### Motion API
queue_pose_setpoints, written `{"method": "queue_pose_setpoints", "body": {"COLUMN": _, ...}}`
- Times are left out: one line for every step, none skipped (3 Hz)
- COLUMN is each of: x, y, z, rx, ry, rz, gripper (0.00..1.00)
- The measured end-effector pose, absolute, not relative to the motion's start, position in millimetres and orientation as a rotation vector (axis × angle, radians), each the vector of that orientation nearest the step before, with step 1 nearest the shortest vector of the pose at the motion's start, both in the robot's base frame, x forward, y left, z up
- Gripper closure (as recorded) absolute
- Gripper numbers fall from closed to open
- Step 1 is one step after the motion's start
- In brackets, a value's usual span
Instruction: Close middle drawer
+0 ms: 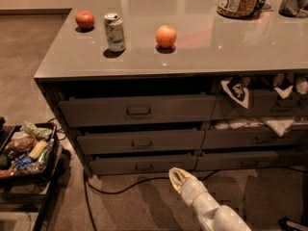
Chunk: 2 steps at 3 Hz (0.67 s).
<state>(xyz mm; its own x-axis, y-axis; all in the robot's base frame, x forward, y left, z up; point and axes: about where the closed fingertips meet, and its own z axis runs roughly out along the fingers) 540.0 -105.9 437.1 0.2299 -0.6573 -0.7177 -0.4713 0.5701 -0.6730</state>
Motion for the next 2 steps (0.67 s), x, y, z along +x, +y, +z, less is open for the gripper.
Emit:
{"method": "queue_pose_setpoints", "body": {"x": 513.6, "y": -115.9, "z": 453.4, "rx": -1.065, "ry": 1.44, "rz": -0.148, "gripper": 1.0}}
{"method": "queue_pose_setpoints", "body": {"x": 515.1, "y": -115.1, "z": 456.5, "rx": -1.073, "ry": 1.433, "rz": -0.153, "gripper": 1.0}}
